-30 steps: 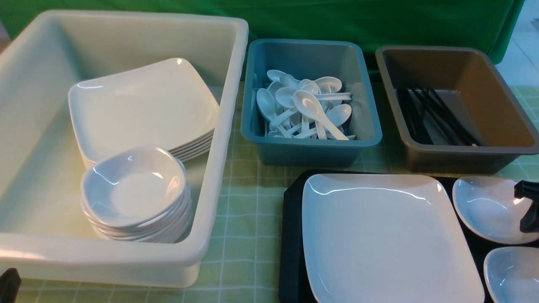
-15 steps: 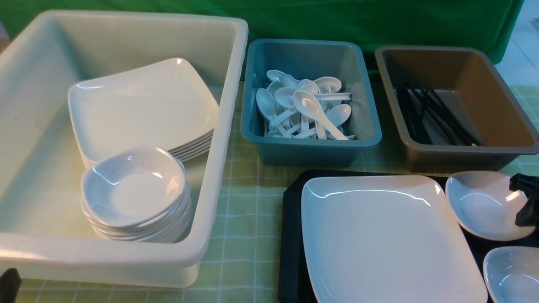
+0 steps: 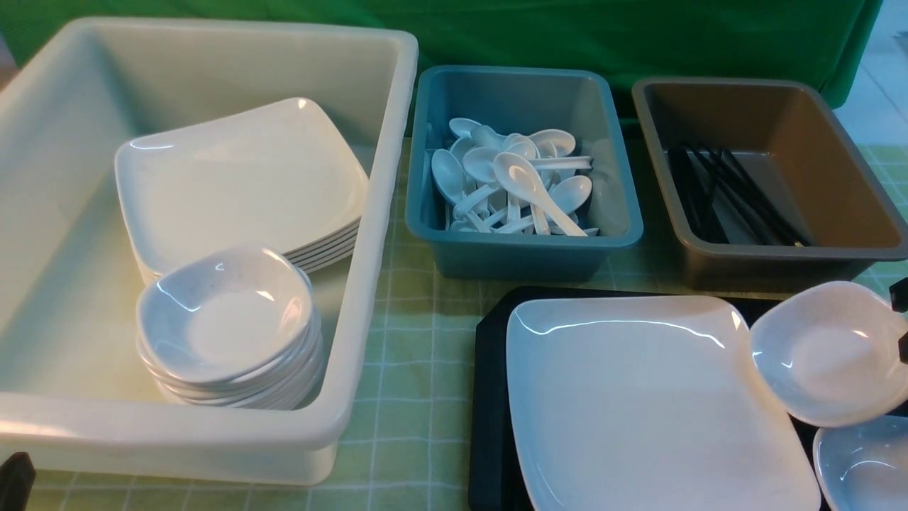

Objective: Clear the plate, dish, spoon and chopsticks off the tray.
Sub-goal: Use the right arm to grab a small plate from the dinner plate, then use the right arm to put the small plate into the large storage box on the left

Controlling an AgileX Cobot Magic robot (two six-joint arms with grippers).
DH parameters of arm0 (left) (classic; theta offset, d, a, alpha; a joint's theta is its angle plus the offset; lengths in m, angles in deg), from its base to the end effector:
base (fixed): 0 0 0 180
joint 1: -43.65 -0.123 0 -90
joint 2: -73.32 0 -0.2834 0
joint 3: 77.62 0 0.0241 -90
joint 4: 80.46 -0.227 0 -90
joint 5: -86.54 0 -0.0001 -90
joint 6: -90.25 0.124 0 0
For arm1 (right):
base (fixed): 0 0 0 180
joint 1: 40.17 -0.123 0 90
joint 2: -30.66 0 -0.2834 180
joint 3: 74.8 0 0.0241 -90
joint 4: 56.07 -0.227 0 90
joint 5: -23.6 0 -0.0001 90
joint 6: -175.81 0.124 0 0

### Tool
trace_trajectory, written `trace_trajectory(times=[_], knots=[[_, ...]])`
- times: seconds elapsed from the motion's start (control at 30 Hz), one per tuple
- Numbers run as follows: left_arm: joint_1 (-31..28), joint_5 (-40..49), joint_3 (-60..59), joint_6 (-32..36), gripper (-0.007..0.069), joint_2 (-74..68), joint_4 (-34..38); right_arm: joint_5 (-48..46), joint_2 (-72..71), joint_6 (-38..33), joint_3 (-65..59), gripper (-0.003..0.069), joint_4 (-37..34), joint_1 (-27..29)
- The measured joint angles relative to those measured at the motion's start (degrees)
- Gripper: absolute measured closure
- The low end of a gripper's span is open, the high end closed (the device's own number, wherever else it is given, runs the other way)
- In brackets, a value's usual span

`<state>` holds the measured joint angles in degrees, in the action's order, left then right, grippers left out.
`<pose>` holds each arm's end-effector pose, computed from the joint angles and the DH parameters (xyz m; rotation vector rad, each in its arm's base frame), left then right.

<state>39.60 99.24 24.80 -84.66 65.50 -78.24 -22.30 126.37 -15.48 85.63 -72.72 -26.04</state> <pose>0.0662 0.0036 0.1862 -0.0105 1.7127 0.0831 0.2829 -0.0449 0.2158 0.3005 2.7458 0.2271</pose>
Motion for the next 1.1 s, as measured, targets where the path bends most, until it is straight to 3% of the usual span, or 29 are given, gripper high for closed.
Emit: trace_trajectory(times=[0.5, 0.67, 0.7, 0.73, 0.77, 0.93, 1.1], knots=[[0.00, 0.00, 0.00, 0.05, 0.0401, 0.00, 0.00, -6.62, -14.96, -1.77, 0.00, 0.0631, -0.53, -0.29], [0.00, 0.00, 0.00, 0.05, 0.0401, 0.00, 0.00, -9.13, -20.53, -6.81, 0.00, 0.0632, -12.39, -0.29], [0.00, 0.00, 0.00, 0.05, 0.0401, 0.00, 0.00, -10.77, -21.98, -9.64, 0.49, 0.0632, -19.15, -0.35], [0.00, 0.00, 0.00, 0.05, 0.0401, 0.00, 0.00, -10.99, -22.32, -10.01, 0.57, 0.0632, -19.98, -0.35], [0.00, 0.00, 0.00, 0.05, 0.0401, 0.00, 0.00, -12.44, -23.19, -12.25, 1.56, 0.0632, -25.47, -0.94], [0.00, 0.00, 0.00, 0.05, 0.0401, 0.00, 0.00, -12.65, -23.45, -13.42, 8.05, 0.0632, -34.22, -9.60], [0.00, 0.00, 0.00, 0.05, 0.0401, 0.00, 0.00, -0.90, -19.51, -11.30, 13.00, 0.0632, -35.24, -28.56]])
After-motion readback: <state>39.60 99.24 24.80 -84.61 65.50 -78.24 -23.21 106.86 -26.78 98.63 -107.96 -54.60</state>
